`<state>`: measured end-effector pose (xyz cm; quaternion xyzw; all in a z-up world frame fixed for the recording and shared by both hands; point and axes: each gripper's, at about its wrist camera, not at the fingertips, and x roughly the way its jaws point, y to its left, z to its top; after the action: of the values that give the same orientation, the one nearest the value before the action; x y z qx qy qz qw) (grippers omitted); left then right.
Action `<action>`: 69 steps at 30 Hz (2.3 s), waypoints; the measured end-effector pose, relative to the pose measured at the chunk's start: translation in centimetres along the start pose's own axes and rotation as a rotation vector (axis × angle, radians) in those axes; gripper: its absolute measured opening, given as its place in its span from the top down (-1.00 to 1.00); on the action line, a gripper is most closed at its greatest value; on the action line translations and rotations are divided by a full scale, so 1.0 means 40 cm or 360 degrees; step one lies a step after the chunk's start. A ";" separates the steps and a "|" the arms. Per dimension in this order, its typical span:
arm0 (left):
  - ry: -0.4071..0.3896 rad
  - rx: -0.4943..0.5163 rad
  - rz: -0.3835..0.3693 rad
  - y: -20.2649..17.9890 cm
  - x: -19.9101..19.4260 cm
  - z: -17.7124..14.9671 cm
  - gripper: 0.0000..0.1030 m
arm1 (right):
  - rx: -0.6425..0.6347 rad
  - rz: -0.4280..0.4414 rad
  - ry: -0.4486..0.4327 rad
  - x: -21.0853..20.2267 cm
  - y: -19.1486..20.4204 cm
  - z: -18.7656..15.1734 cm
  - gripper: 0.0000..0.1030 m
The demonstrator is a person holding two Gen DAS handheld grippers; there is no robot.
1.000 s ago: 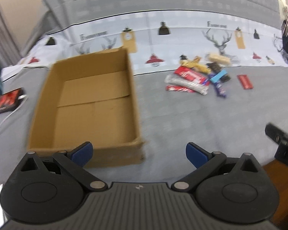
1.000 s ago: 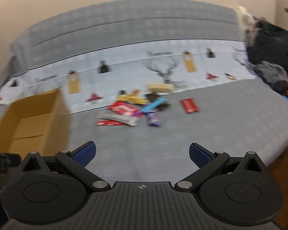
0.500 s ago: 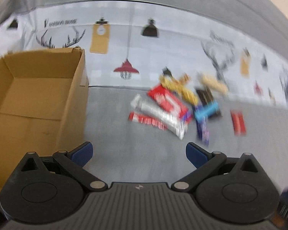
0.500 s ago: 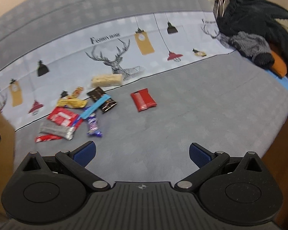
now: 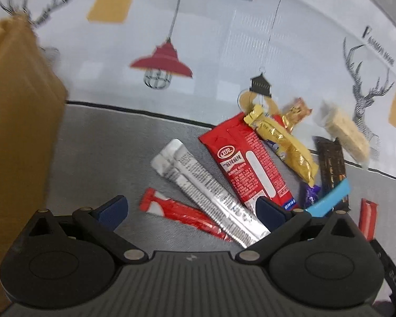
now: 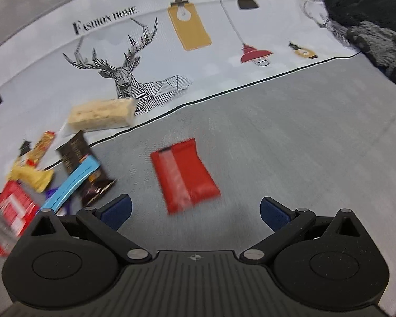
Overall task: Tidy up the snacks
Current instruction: 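Grasp the red square packet with the right tool while the left tool grasps the purple-white bar, then carry the red packet with the right tool while the left tool carries the purple-white bar over the box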
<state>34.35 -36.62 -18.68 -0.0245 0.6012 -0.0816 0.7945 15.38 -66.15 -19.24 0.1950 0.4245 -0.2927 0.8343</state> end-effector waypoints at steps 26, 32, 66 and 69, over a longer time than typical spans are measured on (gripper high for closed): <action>-0.0292 0.0112 -0.0043 0.044 -0.128 0.000 0.48 | -0.0153 -0.0029 -0.0194 -0.031 0.027 -0.065 0.02; -0.0454 0.0211 -0.0120 0.045 -0.297 -0.086 0.69 | -0.0082 0.0076 -0.0356 -0.228 0.047 -0.098 0.02; -0.1019 0.0379 0.0032 0.620 -0.906 -0.561 0.83 | -0.0649 0.0742 -0.0504 -0.989 0.612 -0.496 0.02; -0.1042 0.0376 0.0044 0.655 -0.909 -0.571 0.83 | -0.0693 0.0744 -0.0505 -1.006 0.640 -0.512 0.02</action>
<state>5.49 -3.67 6.04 0.0508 0.3012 -0.1275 0.9436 1.13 -22.13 4.27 0.0566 0.2860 -0.0231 0.9563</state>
